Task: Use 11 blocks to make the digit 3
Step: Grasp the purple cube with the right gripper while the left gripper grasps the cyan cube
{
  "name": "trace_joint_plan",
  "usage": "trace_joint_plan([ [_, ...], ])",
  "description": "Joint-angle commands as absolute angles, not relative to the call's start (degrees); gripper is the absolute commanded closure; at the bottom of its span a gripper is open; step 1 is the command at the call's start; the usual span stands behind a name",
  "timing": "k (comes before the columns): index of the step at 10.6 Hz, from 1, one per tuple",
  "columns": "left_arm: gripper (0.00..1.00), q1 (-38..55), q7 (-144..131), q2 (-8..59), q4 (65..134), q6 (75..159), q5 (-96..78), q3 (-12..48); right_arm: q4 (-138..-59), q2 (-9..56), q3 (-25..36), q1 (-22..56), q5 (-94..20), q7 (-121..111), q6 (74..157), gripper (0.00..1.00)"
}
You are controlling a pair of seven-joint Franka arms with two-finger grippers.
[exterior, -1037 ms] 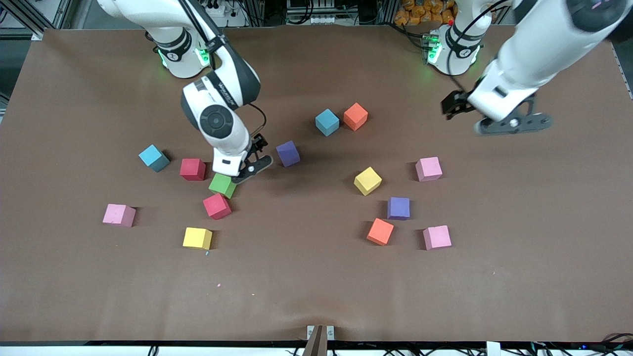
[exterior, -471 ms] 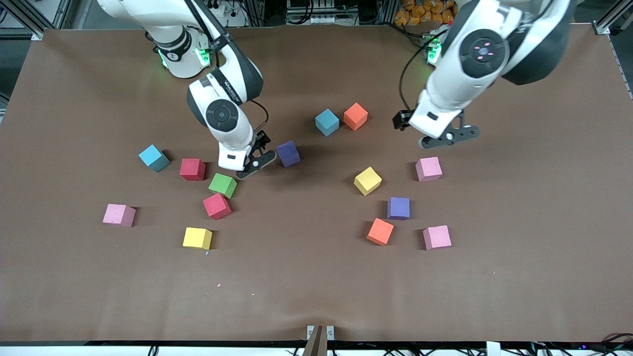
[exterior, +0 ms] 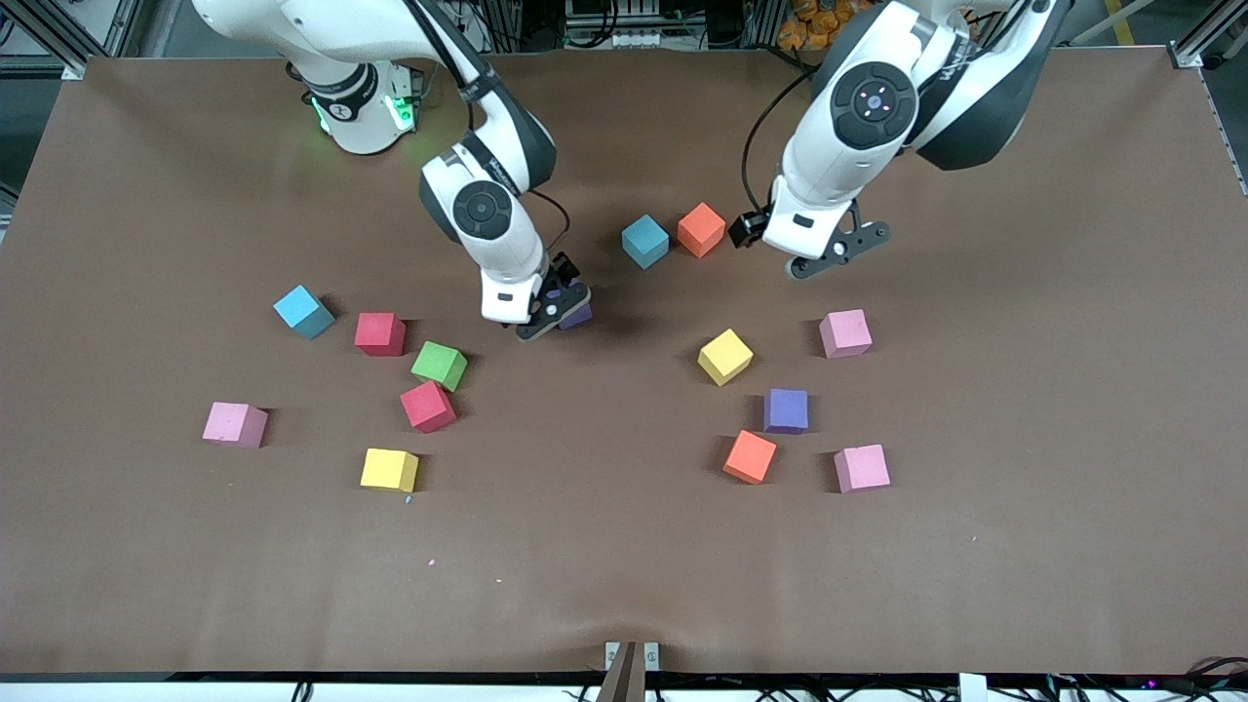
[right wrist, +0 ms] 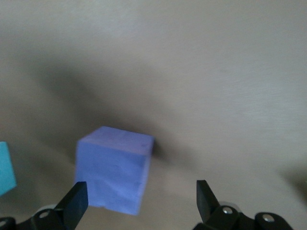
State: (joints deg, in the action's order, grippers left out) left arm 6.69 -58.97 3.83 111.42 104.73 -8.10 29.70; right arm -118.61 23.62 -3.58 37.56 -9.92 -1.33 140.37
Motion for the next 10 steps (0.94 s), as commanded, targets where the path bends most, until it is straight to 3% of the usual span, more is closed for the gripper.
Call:
trace_joint_plan([
  [1,0.0,9.91,-64.57,2.81,117.14,112.64,-10.28,30.32,-118.48,25.04,-3.52,39.2,-13.7,0.25,142.29,0.0],
  [7,0.0,14.13,-66.36,7.81,122.33,122.4,-10.46,30.41,-116.98,28.47,-3.16,39.99,-13.54,3.78,143.61,0.0],
  [8,0.0,14.5,-67.05,8.87,123.21,124.61,-10.37,30.41,-116.98,28.56,-3.08,39.99,-13.54,4.74,143.53,0.22],
  [9,0.0,14.76,-67.93,10.01,123.22,125.41,-10.37,30.5,-116.98,28.48,-3.08,39.99,-13.54,7.27,143.53,0.76],
  [10,0.0,15.81,-68.03,10.37,123.14,125.59,-10.46,30.41,-116.98,28.13,-3.08,39.99,-13.45,8.08,143.53,0.99],
])
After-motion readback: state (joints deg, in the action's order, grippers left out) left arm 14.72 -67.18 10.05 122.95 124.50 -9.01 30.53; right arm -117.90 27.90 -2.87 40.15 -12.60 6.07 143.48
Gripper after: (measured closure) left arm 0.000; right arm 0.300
